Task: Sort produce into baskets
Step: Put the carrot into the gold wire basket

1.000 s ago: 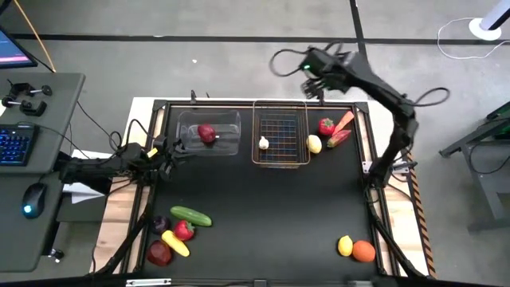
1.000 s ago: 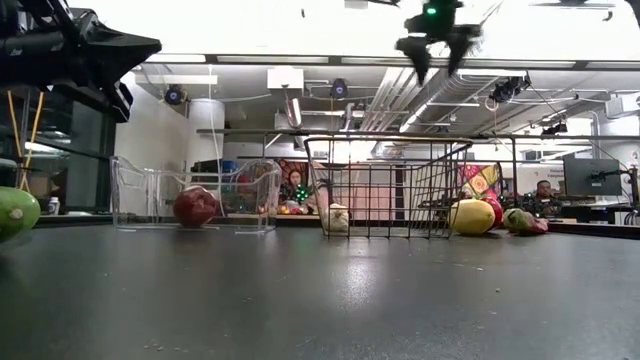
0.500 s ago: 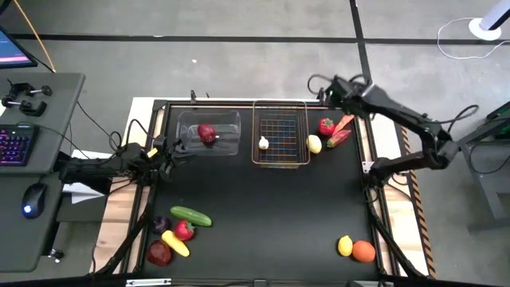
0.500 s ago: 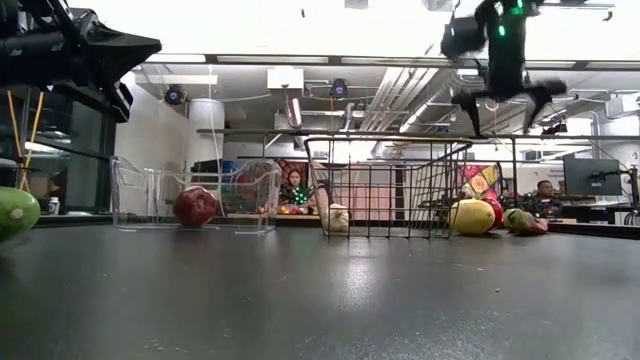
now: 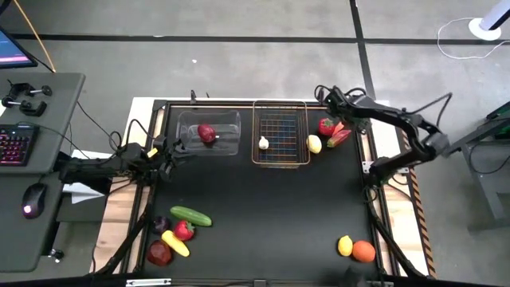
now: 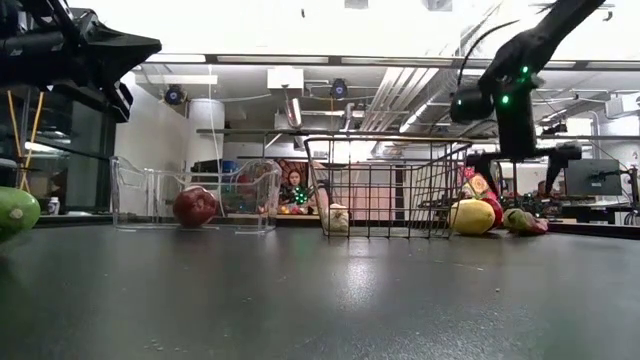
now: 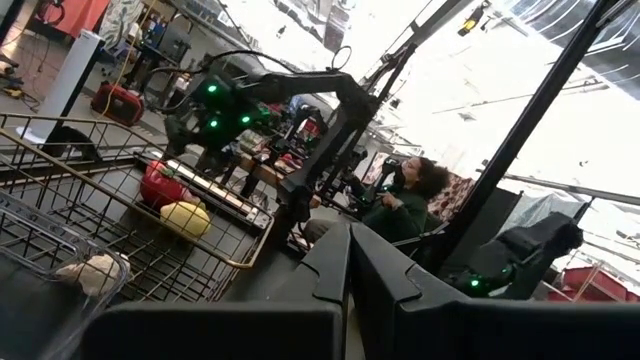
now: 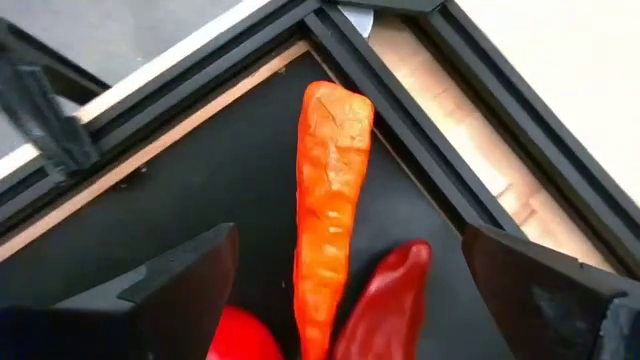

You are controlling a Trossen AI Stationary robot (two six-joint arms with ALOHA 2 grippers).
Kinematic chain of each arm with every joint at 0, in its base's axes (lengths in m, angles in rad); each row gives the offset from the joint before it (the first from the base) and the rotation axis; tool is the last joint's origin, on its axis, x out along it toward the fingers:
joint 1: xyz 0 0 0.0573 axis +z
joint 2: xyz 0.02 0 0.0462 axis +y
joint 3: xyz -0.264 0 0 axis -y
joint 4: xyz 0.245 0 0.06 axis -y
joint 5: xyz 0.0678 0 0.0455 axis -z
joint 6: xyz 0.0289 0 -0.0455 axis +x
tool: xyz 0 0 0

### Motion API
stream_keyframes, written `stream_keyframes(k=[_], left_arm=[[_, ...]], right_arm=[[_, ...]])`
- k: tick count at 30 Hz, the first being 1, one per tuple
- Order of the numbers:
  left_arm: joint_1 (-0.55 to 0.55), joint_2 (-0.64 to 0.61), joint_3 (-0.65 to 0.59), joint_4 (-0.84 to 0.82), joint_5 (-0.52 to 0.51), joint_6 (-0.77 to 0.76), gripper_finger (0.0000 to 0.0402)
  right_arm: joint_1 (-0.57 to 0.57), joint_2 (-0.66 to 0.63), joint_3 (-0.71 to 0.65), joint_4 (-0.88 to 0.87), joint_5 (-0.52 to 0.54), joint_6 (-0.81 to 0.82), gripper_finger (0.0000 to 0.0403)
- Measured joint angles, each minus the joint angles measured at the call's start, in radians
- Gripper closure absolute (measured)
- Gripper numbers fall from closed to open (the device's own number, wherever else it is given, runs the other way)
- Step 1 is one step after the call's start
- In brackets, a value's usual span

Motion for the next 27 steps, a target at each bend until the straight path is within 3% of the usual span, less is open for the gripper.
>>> stream_keyframes(k=[8, 15, 22, 27], left_arm=[[0.0, 0.0, 0.0, 0.0, 0.0, 0.0, 0.0402], [0.0, 0.0, 0.0, 0.0, 0.0, 0.0, 0.0402], [0.0, 0.0, 0.0, 0.0, 0.0, 0.0, 0.0402], [0.0, 0.0, 0.0, 0.0, 0.0, 0.0, 0.0402]], right_arm=[[-0.039, 0.136, 0.0, 0.114, 0.012, -0.025, 0.0025], [-0.037, 0.217, 0.002, 0.1, 0.042, 0.163, 0.0041], [-0.041, 0.3, 0.007, 0.135, 0.016, 0.219, 0.0094], [-0.024, 0.294, 0.008, 0.119, 0.015, 0.213, 0.0159]])
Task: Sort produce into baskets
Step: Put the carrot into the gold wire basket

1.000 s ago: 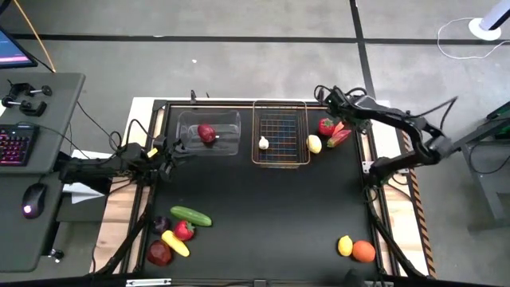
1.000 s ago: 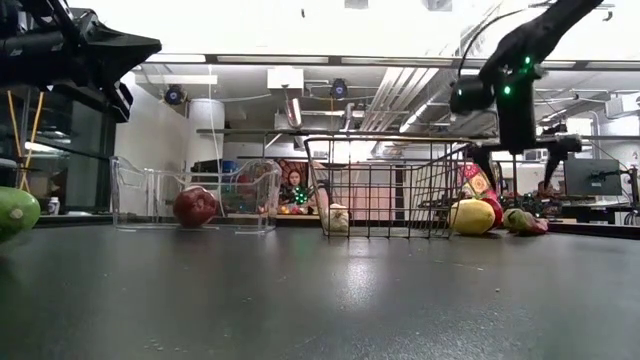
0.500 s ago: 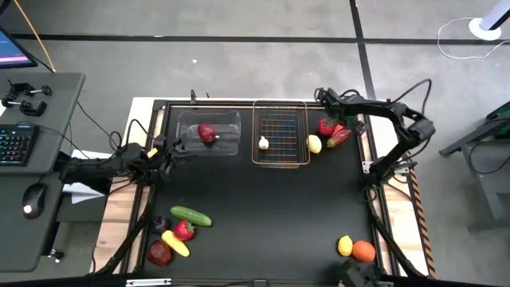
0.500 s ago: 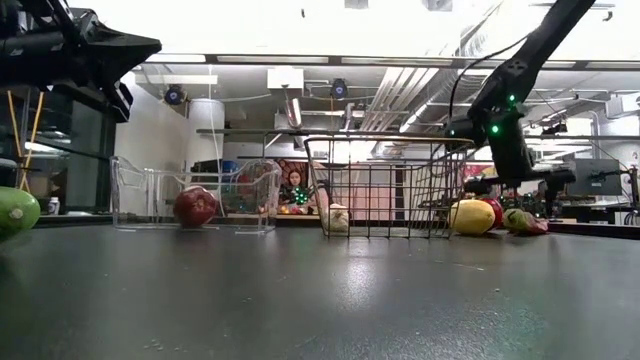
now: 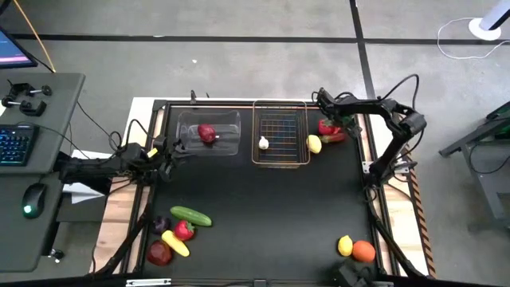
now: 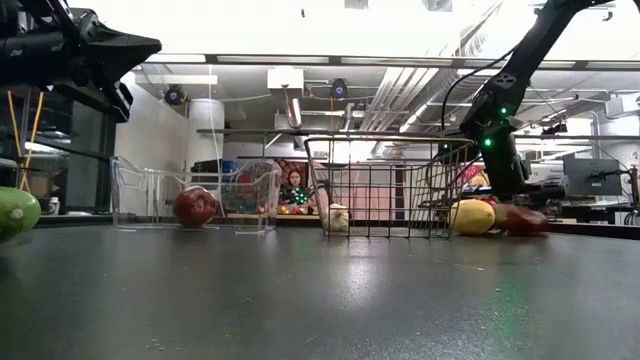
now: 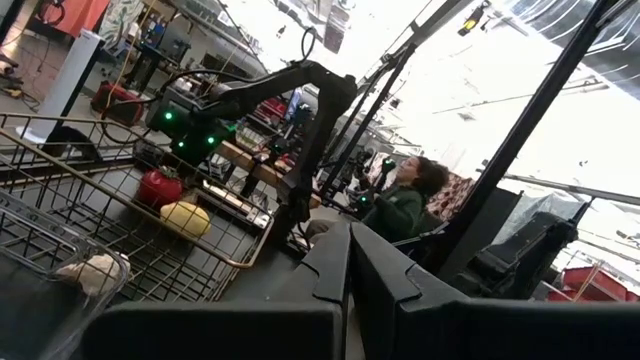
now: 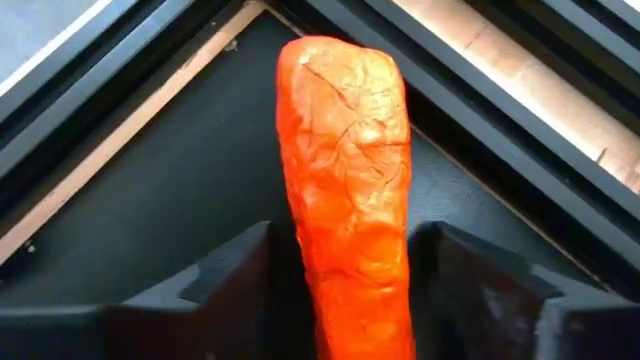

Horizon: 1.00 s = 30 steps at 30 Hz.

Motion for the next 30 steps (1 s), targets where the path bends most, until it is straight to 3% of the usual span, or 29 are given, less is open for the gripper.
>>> stream_keyframes(k=[5, 11, 17, 20, 25, 30], left_arm=[[0.0, 0.0, 0.0, 0.0, 0.0, 0.0, 0.0402], [0.0, 0.0, 0.0, 0.0, 0.0, 0.0, 0.0402], [0.0, 0.0, 0.0, 0.0, 0.0, 0.0, 0.0401], [0.0, 0.0, 0.0, 0.0, 0.0, 0.0, 0.0401], [0.0, 0.0, 0.0, 0.0, 0.0, 0.0, 0.0402], [0.0, 0.0, 0.0, 0.0, 0.0, 0.0, 0.0402]], right_arm=[[0.03, -0.027, -0.006, -0.1, 0.008, -0.023, 0.0248], [0.062, -0.14, -0.007, -0.111, 0.097, -0.09, 0.0339], [0.089, -0.346, -0.007, -0.097, 0.202, -0.14, 0.0339], [0.116, -0.451, -0.006, -0.015, 0.204, -0.253, 0.0338], [0.237, -0.558, -0.005, 0.196, 0.059, -0.522, 0.0332], [0.414, -0.596, -0.004, 0.36, -0.058, -0.602, 0.0332]])
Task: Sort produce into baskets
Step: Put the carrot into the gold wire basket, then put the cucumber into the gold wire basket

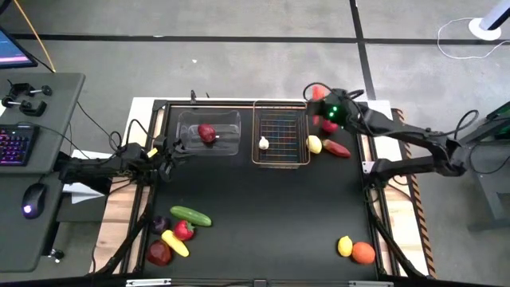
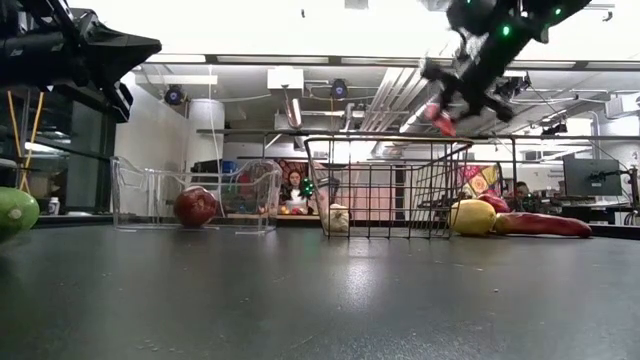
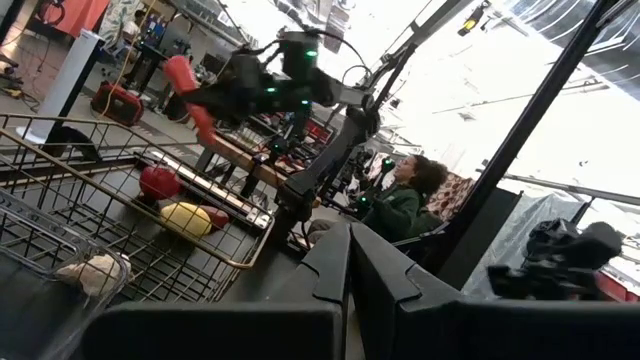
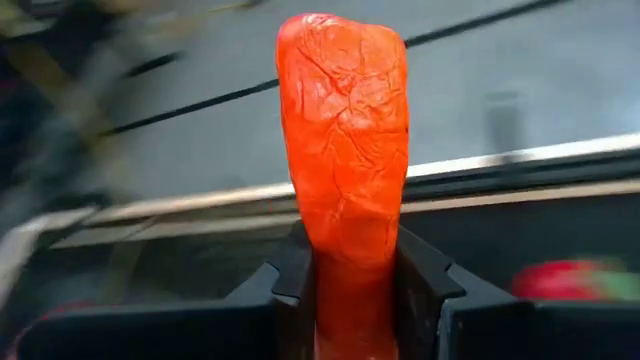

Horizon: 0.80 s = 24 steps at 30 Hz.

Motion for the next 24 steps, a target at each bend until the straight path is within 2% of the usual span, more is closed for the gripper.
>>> stream_keyframes(k=[5, 9, 12, 19, 22, 24], left_arm=[[0.0, 0.0, 0.0, 0.0, 0.0, 0.0, 0.0402], [0.0, 0.0, 0.0, 0.0, 0.0, 0.0, 0.0402], [0.0, 0.0, 0.0, 0.0, 0.0, 0.0, 0.0402], [0.0, 0.0, 0.0, 0.0, 0.0, 0.0, 0.0402], [0.0, 0.0, 0.0, 0.0, 0.0, 0.0, 0.0402], [0.0, 0.0, 0.0, 0.0, 0.0, 0.0, 0.0402]], right_arm=[[0.119, 0.018, 0.0, 0.13, -0.194, 0.004, 0.0332], [0.168, 0.049, 0.0, 0.126, -0.27, 0.032, 0.0319], [0.193, 0.075, 0.0, 0.106, -0.278, 0.04, 0.028], [0.214, 0.101, 0.0, 0.125, -0.326, -0.01, 0.0152], [0.192, 0.094, 0.031, 0.138, -0.361, 0.009, 0.0118], [0.176, 0.079, 0.07, 0.194, -0.414, -0.021, 0.011]])
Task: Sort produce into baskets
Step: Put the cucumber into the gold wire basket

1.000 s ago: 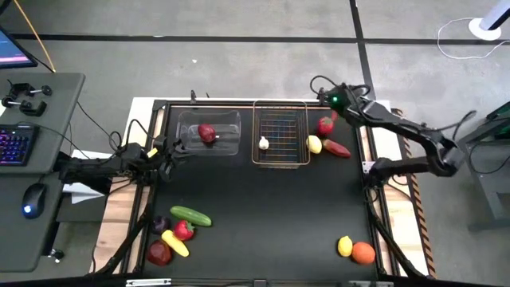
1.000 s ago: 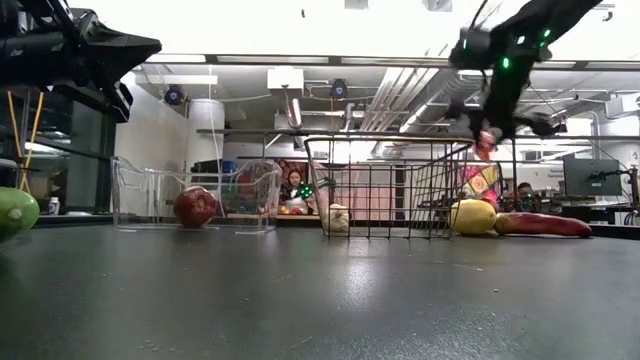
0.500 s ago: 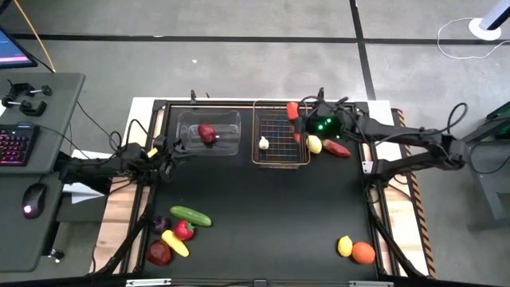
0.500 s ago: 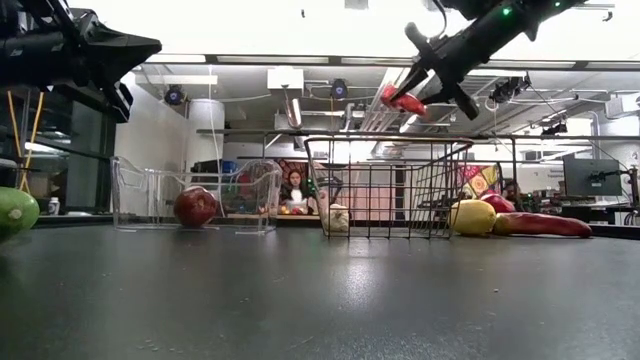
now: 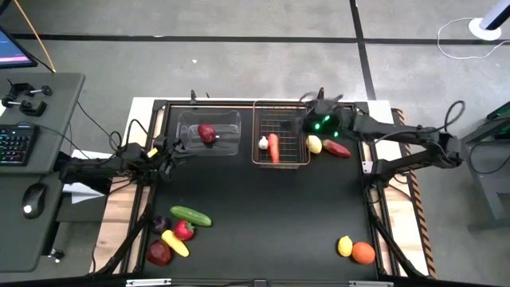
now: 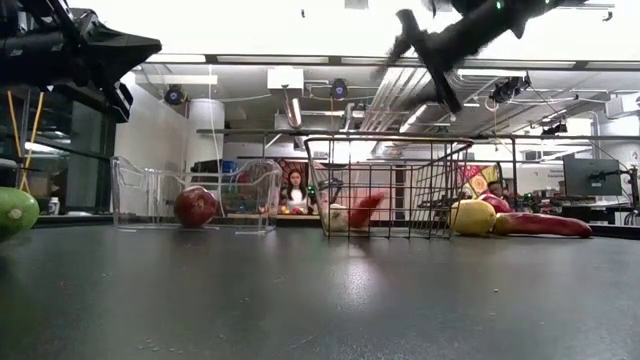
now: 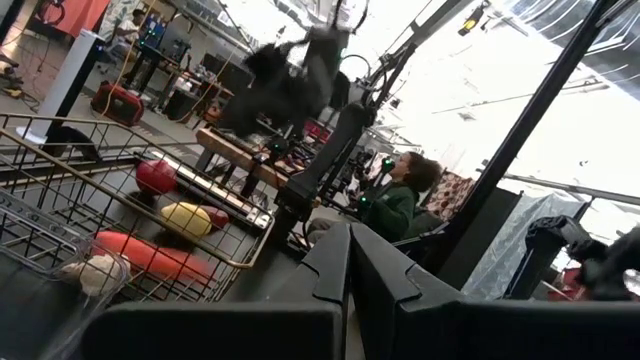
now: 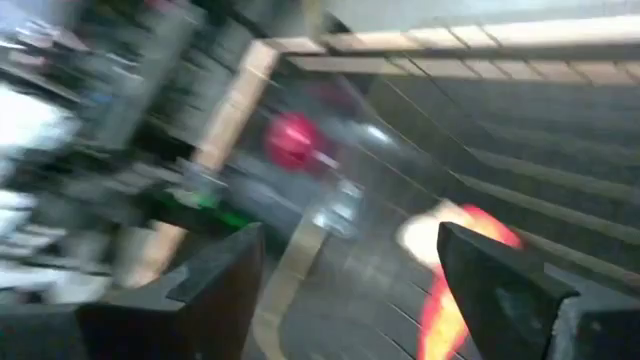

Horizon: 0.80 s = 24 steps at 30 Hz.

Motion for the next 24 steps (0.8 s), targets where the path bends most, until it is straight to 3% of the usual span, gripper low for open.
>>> stream_keyframes(k=[4, 8, 14, 18, 20, 24], left_arm=[[0.0, 0.0, 0.0, 0.0, 0.0, 0.0, 0.0402], [0.0, 0.0, 0.0, 0.0, 0.0, 0.0, 0.0402], [0.0, 0.003, 0.0, 0.119, -0.132, -0.076, 0.0402], [0.001, 0.004, 0.0, 0.202, -0.304, -0.146, 0.0401], [0.0, 0.017, 0.008, 0.226, -0.29, -0.183, 0.0401], [-0.003, 0.158, 0.131, 0.196, -0.116, -0.185, 0.0389]], right_arm=[[-0.002, -0.027, 0.102, 0.167, -0.157, -0.105, 0.0108], [0.036, -0.029, 0.22, 0.172, -0.28, -0.118, 0.0108], [0.13, -0.029, 0.337, 0.018, -0.266, -0.122, 0.0108], [0.183, -0.029, 0.391, -0.134, -0.207, -0.148, 0.0108], [0.205, -0.028, 0.408, -0.209, -0.182, -0.169, 0.0108], [0.225, -0.028, 0.416, -0.306, -0.147, -0.218, 0.0108]])
